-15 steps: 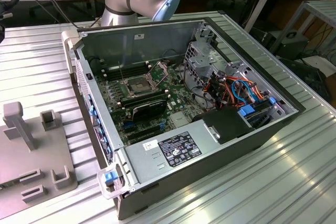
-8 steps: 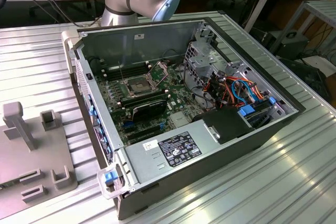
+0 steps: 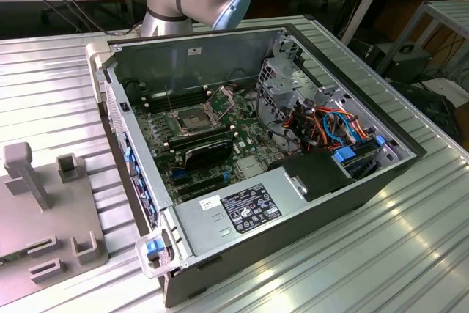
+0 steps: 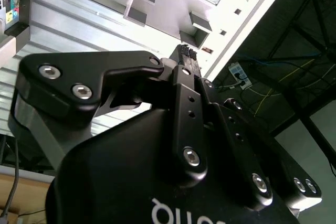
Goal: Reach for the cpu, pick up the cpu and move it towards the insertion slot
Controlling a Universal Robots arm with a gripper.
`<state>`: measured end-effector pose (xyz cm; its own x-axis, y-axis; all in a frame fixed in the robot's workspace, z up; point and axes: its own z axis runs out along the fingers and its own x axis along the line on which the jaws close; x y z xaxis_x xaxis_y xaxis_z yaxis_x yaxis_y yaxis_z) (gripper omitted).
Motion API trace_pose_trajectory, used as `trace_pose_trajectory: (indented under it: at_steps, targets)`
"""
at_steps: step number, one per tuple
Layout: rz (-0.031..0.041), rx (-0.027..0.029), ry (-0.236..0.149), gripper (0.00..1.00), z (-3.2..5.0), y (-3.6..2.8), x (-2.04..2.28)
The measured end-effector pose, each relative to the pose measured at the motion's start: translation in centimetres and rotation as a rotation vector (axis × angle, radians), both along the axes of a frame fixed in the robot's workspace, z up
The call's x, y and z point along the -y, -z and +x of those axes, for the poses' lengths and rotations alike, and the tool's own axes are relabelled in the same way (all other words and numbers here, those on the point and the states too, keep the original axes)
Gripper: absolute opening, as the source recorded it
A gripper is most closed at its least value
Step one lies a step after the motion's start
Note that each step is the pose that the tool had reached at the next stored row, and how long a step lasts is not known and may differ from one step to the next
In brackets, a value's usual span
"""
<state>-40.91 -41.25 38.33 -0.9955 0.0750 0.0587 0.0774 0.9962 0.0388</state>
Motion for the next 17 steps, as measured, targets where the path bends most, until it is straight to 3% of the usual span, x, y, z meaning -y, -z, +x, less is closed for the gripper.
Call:
trace_pose_trajectory:
  at_steps: [1, 13, 17]
  targets:
    - [0.0000, 0.0000, 0.000, 0.11, -0.62, 0.04, 0.06]
    - [0.0000, -0.0001, -0.001, 0.11, -0.64, 0.04, 0.06]
    - [0.0000, 0.0029, -0.001, 0.11, -0.93, 0.09, 0.38]
